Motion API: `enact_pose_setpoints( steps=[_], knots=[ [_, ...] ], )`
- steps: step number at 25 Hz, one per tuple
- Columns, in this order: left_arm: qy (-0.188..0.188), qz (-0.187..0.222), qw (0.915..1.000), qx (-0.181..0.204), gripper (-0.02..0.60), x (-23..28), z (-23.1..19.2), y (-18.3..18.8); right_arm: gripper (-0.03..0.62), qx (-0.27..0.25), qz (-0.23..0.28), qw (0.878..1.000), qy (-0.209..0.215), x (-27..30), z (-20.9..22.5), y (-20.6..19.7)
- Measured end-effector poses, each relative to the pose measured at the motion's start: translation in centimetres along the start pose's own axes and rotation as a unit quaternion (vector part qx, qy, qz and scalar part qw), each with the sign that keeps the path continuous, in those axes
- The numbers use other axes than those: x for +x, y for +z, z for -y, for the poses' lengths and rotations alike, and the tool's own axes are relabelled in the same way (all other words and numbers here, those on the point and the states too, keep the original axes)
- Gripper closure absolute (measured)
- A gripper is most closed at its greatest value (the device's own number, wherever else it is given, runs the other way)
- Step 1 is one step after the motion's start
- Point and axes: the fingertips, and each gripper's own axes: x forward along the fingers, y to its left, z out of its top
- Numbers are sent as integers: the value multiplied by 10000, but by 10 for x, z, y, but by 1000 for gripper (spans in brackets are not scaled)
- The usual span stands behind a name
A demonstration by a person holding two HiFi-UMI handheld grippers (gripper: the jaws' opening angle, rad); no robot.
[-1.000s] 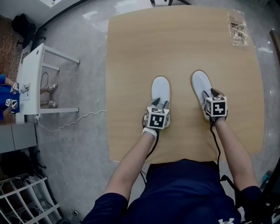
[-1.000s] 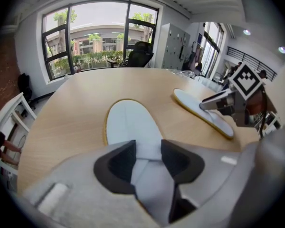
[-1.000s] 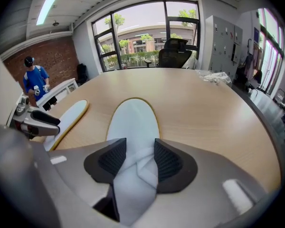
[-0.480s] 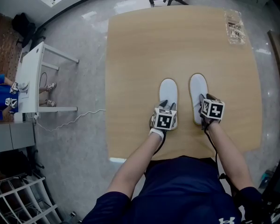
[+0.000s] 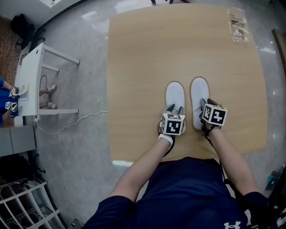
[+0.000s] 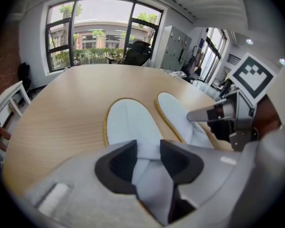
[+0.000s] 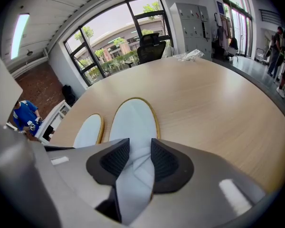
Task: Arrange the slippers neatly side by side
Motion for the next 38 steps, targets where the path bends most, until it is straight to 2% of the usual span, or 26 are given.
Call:
enact_pose_setpoints(
  steps=[8,15,30,32,35,38],
  knots=[
    [-28,53,10000,58,433,1,10,-10,450,-34,16,9997,256,-4,-12,-13],
    [7,72,10000,19,433,0,14,-10,451,148,-22,9998,124,-7,-11,-23],
    [-41,24,9995,317,430,-2,16,-14,451,-160,26,9995,285,-13,-18,-20],
    [-56,265,9985,481,430,-12,18,-5,410,-390,320,9982,324,-25,-22,-8],
    [-114,861,9939,684,431,-39,24,19,408,-1053,873,9897,421,-48,-30,14],
    [-160,1210,9906,622,433,-67,26,36,408,-1164,1177,9844,591,-68,-36,30]
  ],
)
